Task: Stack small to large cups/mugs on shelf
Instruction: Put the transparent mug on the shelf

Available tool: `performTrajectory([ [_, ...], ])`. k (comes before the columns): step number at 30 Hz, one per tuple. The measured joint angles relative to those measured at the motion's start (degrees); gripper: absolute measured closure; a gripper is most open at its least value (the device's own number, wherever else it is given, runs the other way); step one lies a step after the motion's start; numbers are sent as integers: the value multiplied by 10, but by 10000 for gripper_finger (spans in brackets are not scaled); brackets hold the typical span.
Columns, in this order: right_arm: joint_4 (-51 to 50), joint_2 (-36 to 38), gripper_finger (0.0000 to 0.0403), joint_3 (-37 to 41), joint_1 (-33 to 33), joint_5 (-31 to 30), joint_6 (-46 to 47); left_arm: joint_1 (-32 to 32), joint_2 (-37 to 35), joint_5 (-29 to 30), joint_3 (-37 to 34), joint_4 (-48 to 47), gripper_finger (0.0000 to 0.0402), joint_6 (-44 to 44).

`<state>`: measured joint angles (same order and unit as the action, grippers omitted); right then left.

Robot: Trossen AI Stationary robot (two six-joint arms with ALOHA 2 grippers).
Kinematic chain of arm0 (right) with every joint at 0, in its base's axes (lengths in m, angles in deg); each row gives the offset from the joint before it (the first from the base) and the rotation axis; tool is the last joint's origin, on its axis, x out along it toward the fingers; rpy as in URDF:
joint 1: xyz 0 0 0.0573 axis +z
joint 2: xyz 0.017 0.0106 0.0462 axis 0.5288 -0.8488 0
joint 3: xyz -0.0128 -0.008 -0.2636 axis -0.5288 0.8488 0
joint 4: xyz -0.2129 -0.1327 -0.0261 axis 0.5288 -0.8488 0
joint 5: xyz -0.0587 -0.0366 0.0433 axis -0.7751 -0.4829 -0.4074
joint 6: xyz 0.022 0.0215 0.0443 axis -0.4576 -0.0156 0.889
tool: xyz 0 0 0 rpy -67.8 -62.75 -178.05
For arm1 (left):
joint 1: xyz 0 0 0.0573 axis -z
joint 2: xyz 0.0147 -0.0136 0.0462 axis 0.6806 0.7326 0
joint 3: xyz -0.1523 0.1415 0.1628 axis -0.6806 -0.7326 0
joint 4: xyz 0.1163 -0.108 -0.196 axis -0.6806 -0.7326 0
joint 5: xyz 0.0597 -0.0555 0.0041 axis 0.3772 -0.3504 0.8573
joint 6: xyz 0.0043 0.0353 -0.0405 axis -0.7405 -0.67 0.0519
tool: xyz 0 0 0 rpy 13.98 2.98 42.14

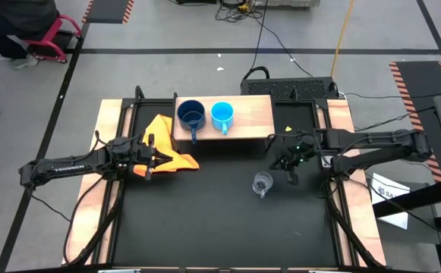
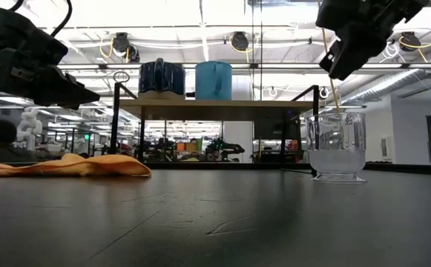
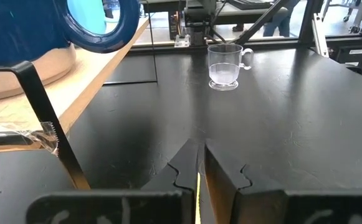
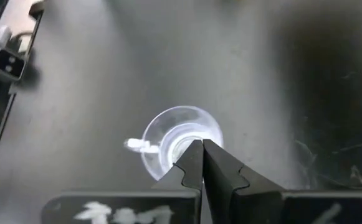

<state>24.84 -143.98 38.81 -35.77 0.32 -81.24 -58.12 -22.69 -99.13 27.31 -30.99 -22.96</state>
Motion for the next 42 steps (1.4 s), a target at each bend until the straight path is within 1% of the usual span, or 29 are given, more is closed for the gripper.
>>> performTrajectory([
  [11,20,-46,403,0,37,-1,9,0,0,0,0,0,371,0],
  [17,28,-52,403,0,43,-2,14,0,0,0,0,0,371,0],
  [22,28,-52,403,0,43,-3,39,0,0,0,0,0,371,-1],
  [25,26,-52,403,-3,39,-26,79,0,0,0,0,0,371,-1],
  [27,22,-53,403,-12,38,-34,88,0,0,0,0,0,371,-1],
  [32,5,-83,403,-48,45,-39,76,0,0,0,0,0,371,-2],
  [36,-50,-112,403,-77,44,-76,45,0,0,0,0,0,371,-2],
  [42,-74,-134,403,-88,45,-76,22,0,0,-1,0,0,371,-1],
])
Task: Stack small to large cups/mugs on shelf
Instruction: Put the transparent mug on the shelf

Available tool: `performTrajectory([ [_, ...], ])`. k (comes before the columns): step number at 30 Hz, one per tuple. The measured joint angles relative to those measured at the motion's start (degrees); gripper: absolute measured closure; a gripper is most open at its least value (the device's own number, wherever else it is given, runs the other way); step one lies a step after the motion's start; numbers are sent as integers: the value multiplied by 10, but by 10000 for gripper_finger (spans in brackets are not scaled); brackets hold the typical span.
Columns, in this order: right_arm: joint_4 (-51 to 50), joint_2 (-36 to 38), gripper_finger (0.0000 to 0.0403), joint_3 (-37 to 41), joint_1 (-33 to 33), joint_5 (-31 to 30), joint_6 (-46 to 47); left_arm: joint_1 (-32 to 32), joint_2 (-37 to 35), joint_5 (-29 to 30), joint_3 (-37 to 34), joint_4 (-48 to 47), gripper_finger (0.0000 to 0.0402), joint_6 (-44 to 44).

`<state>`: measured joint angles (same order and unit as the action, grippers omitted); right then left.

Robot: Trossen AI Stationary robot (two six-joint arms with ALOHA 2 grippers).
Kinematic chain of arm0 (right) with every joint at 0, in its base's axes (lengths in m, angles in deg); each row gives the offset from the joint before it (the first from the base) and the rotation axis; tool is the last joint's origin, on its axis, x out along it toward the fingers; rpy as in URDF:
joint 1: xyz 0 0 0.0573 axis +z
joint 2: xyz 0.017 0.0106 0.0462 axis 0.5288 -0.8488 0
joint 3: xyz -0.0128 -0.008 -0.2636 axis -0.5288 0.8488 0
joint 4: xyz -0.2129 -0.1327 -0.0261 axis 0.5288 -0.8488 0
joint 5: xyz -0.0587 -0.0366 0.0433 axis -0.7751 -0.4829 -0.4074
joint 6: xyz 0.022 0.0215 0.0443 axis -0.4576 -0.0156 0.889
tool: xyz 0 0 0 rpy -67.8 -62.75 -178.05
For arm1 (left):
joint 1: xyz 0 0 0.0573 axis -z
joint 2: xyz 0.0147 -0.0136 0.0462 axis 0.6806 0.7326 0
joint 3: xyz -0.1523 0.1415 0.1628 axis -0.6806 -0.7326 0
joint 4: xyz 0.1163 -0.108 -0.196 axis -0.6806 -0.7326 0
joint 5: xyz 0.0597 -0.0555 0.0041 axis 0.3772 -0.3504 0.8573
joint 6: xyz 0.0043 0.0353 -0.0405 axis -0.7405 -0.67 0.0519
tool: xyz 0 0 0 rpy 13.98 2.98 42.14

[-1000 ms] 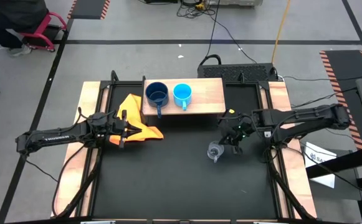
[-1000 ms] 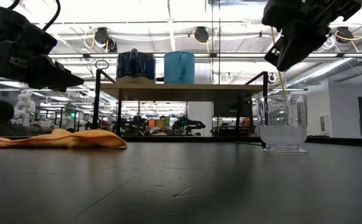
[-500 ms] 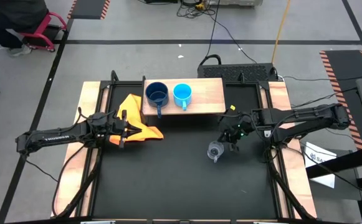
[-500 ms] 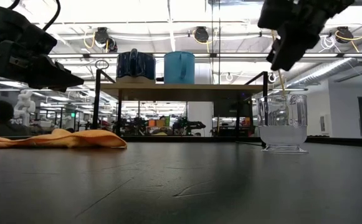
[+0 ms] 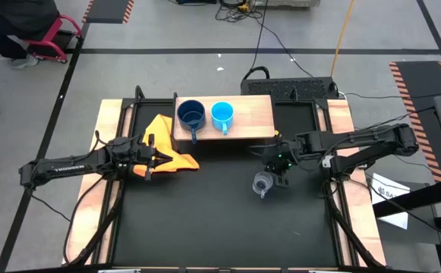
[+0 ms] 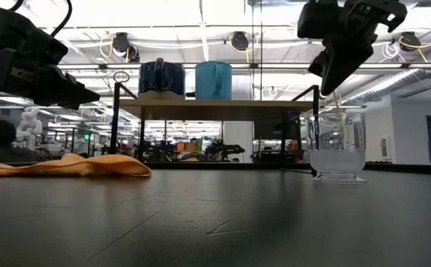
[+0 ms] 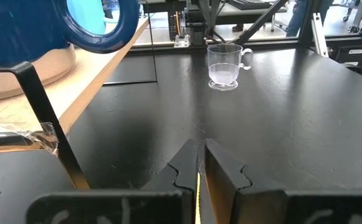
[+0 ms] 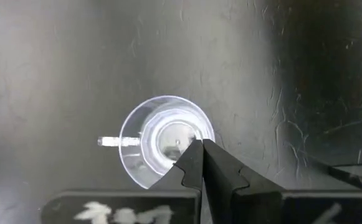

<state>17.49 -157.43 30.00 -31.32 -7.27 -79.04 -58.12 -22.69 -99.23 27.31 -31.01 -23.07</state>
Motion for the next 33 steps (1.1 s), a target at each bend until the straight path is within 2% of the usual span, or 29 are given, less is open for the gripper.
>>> performTrajectory([
  [8,-4,-18,403,-25,4,1,1,0,0,0,0,0,371,-3],
  [16,-12,-25,403,-26,29,1,-6,0,0,0,0,0,371,-1],
  [29,-5,-25,403,-26,29,2,-6,0,0,-1,0,0,371,1],
  [33,-3,-25,389,-26,29,2,-6,0,0,-1,0,0,371,1],
])
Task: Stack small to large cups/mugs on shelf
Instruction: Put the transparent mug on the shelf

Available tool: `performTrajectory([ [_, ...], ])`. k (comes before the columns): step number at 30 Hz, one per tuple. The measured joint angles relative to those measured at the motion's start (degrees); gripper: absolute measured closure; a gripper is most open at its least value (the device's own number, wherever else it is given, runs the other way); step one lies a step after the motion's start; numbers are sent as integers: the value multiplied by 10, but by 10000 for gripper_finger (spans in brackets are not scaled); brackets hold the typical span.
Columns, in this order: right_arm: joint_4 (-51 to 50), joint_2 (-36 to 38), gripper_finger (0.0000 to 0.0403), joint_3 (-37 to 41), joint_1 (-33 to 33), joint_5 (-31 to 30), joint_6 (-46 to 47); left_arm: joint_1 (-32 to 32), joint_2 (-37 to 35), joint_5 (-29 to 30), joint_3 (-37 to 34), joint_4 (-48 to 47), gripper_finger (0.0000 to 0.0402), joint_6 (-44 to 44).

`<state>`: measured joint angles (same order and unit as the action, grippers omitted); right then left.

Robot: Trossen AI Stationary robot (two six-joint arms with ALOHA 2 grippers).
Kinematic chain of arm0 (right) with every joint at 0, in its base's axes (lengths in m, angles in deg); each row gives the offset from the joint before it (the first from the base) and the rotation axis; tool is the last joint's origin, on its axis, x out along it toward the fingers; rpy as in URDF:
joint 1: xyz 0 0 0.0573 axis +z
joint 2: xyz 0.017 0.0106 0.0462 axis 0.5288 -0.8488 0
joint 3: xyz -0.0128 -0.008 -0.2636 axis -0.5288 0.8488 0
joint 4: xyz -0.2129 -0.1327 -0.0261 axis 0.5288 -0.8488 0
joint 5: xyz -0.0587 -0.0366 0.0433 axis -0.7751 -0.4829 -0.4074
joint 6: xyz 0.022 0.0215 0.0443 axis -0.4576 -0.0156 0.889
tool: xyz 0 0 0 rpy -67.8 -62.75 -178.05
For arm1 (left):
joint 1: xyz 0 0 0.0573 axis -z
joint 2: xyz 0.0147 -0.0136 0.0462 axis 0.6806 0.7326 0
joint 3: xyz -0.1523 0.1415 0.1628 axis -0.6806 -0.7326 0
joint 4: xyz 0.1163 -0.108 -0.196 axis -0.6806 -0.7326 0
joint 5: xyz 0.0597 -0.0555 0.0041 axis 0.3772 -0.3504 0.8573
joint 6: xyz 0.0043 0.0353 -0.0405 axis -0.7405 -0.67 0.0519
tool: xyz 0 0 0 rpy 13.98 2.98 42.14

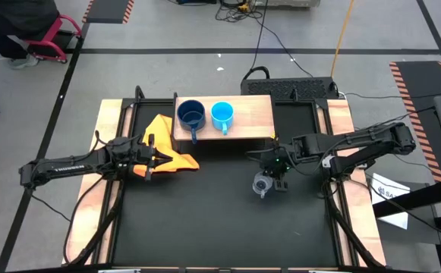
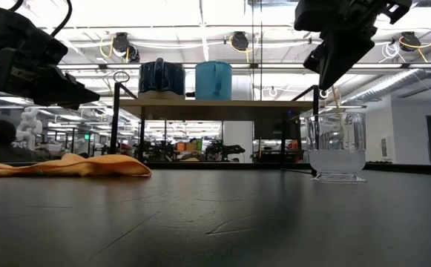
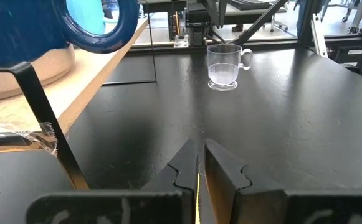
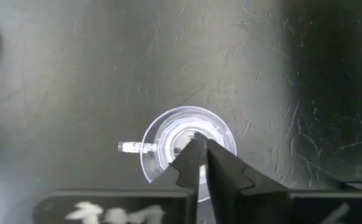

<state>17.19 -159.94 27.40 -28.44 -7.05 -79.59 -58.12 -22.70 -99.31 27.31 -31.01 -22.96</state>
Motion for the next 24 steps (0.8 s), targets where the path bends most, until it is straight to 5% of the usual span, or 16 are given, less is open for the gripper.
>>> performTrajectory([
  [13,-15,0,259,0,-1,0,29,0,0,0,0,0,371,4],
  [24,-5,-22,260,2,-1,-5,18,0,0,0,0,0,371,4],
])
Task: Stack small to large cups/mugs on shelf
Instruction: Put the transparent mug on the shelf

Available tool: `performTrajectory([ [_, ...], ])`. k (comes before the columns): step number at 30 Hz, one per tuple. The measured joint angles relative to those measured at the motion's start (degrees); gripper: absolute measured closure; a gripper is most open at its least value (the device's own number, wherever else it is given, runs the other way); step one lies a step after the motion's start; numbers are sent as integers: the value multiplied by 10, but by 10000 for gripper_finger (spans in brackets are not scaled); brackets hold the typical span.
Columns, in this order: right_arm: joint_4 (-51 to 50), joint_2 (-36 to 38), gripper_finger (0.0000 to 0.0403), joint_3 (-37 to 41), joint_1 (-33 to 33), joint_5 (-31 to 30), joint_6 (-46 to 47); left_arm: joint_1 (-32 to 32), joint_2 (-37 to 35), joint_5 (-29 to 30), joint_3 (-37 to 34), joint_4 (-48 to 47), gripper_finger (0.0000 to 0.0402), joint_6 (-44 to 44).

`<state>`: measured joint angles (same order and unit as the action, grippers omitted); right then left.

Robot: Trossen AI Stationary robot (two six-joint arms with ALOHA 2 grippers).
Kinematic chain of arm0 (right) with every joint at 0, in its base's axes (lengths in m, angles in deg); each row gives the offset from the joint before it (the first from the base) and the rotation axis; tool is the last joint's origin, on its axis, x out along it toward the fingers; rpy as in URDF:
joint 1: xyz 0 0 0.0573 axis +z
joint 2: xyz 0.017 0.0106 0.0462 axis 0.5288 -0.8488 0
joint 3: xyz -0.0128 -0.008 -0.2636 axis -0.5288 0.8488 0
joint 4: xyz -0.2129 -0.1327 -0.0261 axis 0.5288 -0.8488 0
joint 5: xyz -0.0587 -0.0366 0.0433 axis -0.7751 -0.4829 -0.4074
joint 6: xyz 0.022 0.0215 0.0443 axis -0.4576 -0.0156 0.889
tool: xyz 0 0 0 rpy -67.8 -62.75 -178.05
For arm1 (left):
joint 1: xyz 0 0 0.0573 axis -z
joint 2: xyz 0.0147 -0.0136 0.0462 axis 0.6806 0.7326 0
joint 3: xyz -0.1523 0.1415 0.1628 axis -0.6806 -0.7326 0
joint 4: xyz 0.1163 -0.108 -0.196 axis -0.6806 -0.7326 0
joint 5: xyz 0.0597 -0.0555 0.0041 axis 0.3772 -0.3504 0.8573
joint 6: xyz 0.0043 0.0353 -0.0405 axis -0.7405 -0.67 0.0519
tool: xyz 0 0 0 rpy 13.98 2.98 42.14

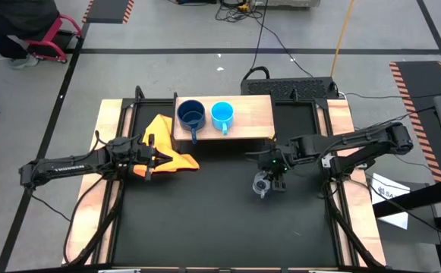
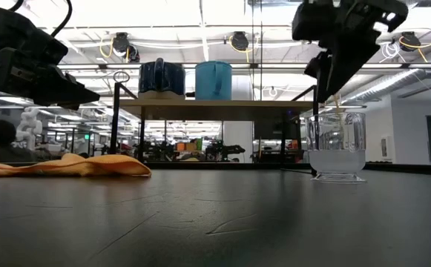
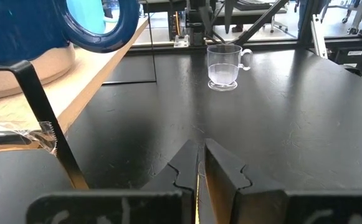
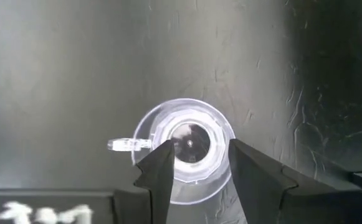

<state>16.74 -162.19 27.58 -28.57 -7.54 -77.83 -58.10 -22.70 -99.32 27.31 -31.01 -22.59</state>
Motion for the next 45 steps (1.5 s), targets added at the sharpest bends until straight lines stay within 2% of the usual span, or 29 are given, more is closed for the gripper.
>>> performTrajectory([
  [12,-3,-43,261,1,-13,-2,-11,0,0,0,0,0,371,0],
  [45,12,-53,261,8,-18,-1,-19,0,0,0,0,0,371,0],
])
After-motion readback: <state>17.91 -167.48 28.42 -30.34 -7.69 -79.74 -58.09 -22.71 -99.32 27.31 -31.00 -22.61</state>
